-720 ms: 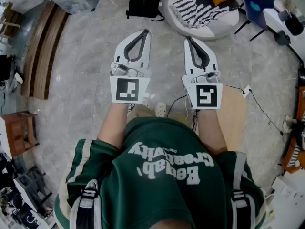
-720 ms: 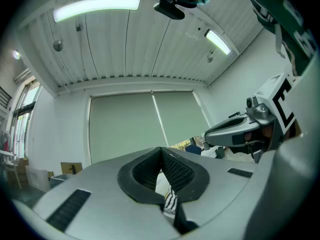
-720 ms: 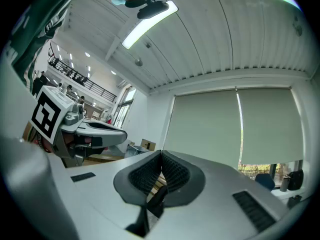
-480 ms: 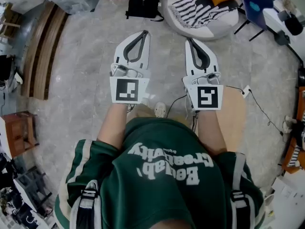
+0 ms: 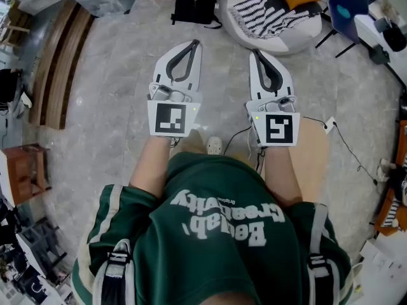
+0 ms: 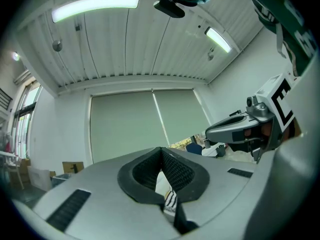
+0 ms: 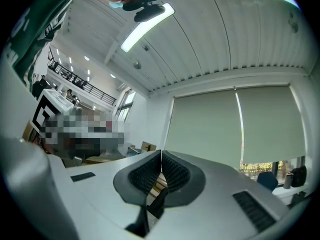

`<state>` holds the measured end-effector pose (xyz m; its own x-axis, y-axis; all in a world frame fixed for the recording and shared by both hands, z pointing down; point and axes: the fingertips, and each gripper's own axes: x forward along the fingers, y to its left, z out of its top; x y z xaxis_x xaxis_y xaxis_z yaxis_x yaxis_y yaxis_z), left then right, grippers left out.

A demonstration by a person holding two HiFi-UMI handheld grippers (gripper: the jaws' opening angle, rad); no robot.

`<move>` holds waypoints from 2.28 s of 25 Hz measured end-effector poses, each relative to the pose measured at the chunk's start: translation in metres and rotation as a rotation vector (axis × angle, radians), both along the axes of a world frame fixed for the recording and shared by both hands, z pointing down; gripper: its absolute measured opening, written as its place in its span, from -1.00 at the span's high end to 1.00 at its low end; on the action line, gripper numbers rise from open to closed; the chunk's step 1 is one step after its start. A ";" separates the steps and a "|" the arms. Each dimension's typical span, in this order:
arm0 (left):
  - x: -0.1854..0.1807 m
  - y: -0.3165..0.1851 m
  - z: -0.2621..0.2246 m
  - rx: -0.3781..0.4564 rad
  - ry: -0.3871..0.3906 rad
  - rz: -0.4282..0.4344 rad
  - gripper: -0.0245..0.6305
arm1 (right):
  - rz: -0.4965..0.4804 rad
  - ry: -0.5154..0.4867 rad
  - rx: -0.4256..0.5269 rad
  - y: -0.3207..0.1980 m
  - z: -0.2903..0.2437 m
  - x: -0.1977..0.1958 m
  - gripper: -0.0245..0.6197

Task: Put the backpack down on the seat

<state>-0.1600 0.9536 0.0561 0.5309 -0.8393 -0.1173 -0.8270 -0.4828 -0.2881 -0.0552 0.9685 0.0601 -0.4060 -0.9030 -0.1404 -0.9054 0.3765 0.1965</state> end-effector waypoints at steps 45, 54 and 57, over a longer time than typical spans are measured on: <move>-0.103 -0.503 0.032 -0.081 -0.010 0.011 0.87 | 0.024 0.018 -0.113 -0.493 0.036 -0.085 0.81; -0.068 -0.663 0.033 -0.072 -0.014 -0.040 0.87 | -0.044 0.010 -0.058 -0.667 0.028 -0.054 0.81; -0.055 -0.713 0.030 -0.068 -0.020 -0.065 0.87 | -0.065 0.007 -0.056 -0.723 0.025 -0.037 0.81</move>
<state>-0.2148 0.2409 0.0865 0.4769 -0.8776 -0.0489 -0.8515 -0.4475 -0.2735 -0.0920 0.2453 0.0847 -0.4645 -0.8812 -0.0874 -0.8775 0.4448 0.1792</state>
